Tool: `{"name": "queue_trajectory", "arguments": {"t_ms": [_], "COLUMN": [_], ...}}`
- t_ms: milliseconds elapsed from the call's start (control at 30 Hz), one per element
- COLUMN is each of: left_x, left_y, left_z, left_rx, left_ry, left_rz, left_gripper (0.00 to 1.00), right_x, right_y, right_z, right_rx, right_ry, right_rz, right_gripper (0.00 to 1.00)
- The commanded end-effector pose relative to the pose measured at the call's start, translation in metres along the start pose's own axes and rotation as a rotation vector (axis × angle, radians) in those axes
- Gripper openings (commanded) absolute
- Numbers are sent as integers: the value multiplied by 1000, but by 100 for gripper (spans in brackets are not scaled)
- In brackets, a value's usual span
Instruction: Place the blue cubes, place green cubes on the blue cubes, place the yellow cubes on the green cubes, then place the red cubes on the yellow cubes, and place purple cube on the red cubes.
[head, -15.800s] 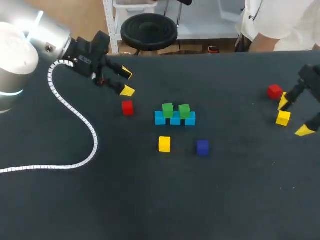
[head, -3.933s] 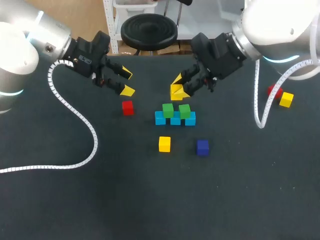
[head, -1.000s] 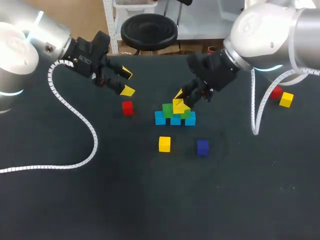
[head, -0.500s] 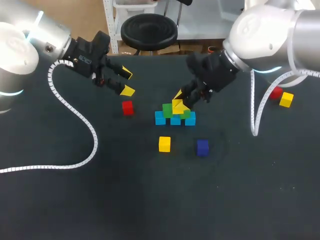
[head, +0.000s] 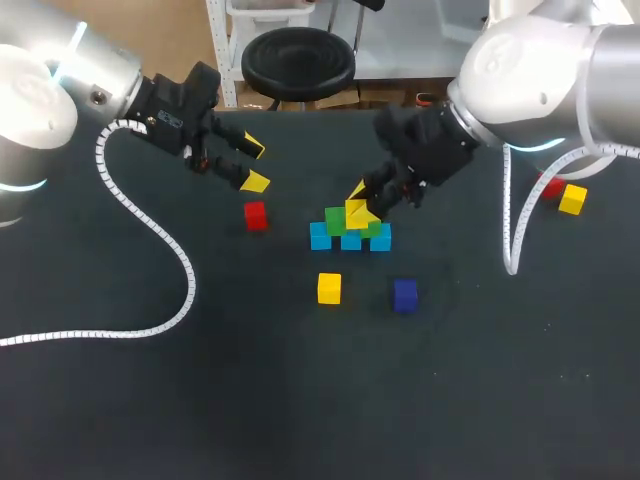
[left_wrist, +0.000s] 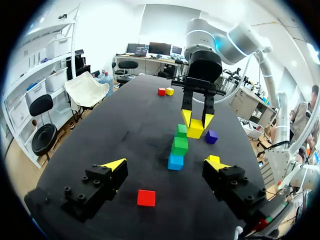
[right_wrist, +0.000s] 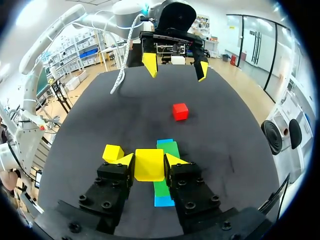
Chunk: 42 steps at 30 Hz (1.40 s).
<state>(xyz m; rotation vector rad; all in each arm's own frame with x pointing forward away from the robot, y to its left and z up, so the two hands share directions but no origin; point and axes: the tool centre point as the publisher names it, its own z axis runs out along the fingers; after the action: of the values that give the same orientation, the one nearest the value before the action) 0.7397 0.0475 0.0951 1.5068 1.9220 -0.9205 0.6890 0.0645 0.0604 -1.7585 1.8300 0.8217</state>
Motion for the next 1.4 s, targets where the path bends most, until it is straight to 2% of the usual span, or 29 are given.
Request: {"name": "queue_trajectory", "arguments": {"t_ms": [33,567,1400], "left_x": [0,0,0], "left_y": [2,2,2], "left_z": [0,0,0], "left_rx": [3,3,3], "left_ry": [3,3,3], "left_rz": [-1,-1,-1], "left_gripper": [100,100,100], "right_x": [1,-1,2], "right_y": [0,-12,-14], "right_z": [0,1,3], "right_rx": [7,18,13], "right_ry": [-4,-9,-9], "right_rz": [-3,-18,10], "right_gripper": [0,0,0]}}
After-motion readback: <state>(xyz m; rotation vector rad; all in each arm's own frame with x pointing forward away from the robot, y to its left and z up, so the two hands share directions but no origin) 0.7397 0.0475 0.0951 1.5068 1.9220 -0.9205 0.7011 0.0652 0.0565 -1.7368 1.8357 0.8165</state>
